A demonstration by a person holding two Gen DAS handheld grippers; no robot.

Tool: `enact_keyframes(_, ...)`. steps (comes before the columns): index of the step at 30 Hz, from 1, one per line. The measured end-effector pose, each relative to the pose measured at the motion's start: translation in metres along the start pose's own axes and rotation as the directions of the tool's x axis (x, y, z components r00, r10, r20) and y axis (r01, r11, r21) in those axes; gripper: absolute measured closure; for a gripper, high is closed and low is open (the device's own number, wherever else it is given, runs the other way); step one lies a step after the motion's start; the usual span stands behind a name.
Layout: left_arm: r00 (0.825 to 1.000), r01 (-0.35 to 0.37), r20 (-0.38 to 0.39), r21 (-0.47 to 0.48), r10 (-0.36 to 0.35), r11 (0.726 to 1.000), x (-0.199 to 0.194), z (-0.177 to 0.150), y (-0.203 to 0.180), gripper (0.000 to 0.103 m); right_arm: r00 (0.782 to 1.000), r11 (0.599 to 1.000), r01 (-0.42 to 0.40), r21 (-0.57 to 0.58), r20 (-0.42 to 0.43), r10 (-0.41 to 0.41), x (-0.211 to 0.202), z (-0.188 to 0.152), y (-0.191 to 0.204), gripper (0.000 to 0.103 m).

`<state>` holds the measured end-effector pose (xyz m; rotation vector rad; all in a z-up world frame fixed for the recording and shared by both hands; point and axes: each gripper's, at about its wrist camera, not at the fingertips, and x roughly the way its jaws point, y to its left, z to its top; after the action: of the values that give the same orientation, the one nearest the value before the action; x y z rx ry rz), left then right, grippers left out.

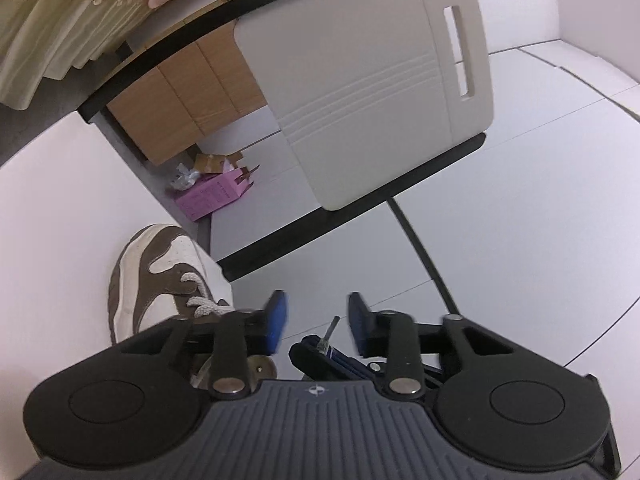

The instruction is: Lace up shoes with both hands

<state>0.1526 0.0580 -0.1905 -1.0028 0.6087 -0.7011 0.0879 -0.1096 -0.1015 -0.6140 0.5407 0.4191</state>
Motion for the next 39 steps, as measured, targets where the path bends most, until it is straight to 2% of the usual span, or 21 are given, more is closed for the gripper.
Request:
enact_keyframes(2,1.000,-0.004,-0.014,0.004,0.004,1.000,0.000,0.001,0.000,0.090,1.000,0.999,0.000,-0.040,0.011,0.000,-0.002,0.000,0.005,0.100)
enact_keyframes(3,1.000,0.008,-0.018,0.000,-0.008,1.000,-0.001,0.001,0.001,0.100,1.000,0.999,0.004,-0.050,0.019,-0.003,-0.003,0.000,0.006,0.100)
enact_keyframes(10,1.000,0.012,-0.028,0.001,-0.012,1.000,-0.002,0.000,0.000,0.100,1.000,0.999,-0.018,-0.047,0.007,0.018,-0.009,-0.005,0.004,0.099)
enact_keyframes(17,1.000,-0.005,-0.021,0.016,0.005,1.000,-0.004,0.000,-0.001,0.100,1.000,0.993,-0.022,-0.114,-0.004,0.022,-0.012,-0.002,0.008,0.097)
enact_keyframes(18,1.000,-0.008,-0.018,0.021,0.008,1.000,-0.004,0.000,-0.002,0.100,1.000,0.992,-0.028,-0.122,-0.004,0.028,-0.012,-0.002,0.008,0.088)
enact_keyframes(19,1.000,-0.007,-0.017,0.025,0.008,1.000,-0.005,0.000,-0.002,0.100,0.999,0.991,-0.034,-0.130,-0.003,0.034,-0.013,-0.002,0.009,0.072)
enact_keyframes(20,1.000,-0.007,-0.017,0.029,0.007,1.000,-0.005,0.000,-0.003,0.100,0.999,0.990,-0.040,-0.138,-0.003,0.040,-0.014,-0.002,0.009,0.069)
enact_keyframes(26,0.999,-0.016,-0.030,0.034,0.017,0.999,-0.003,-0.003,-0.003,0.100,0.999,0.989,-0.030,-0.143,0.016,0.033,-0.014,-0.001,0.010,0.080)
enact_keyframes(29,0.999,-0.023,-0.026,0.032,0.023,0.999,-0.003,-0.002,-0.002,0.100,0.999,0.991,-0.040,-0.126,0.013,0.042,-0.011,0.000,0.009,0.100)
enact_keyframes(34,0.998,-0.056,-0.006,0.059,0.056,0.997,-0.007,-0.002,-0.005,0.100,0.998,0.992,-0.053,-0.118,0.021,0.056,-0.009,-0.001,0.008,0.101)
enact_keyframes(36,0.994,-0.106,-0.010,0.109,0.108,0.988,-0.008,-0.003,-0.010,0.099,0.998,0.991,-0.064,-0.121,0.012,0.066,-0.006,-0.002,0.007,0.101)
enact_keyframes(39,0.983,-0.180,-0.007,0.212,0.186,0.961,-0.010,-0.004,-0.018,0.095,0.996,0.990,-0.088,-0.115,-0.012,0.087,0.003,-0.003,0.003,0.101)
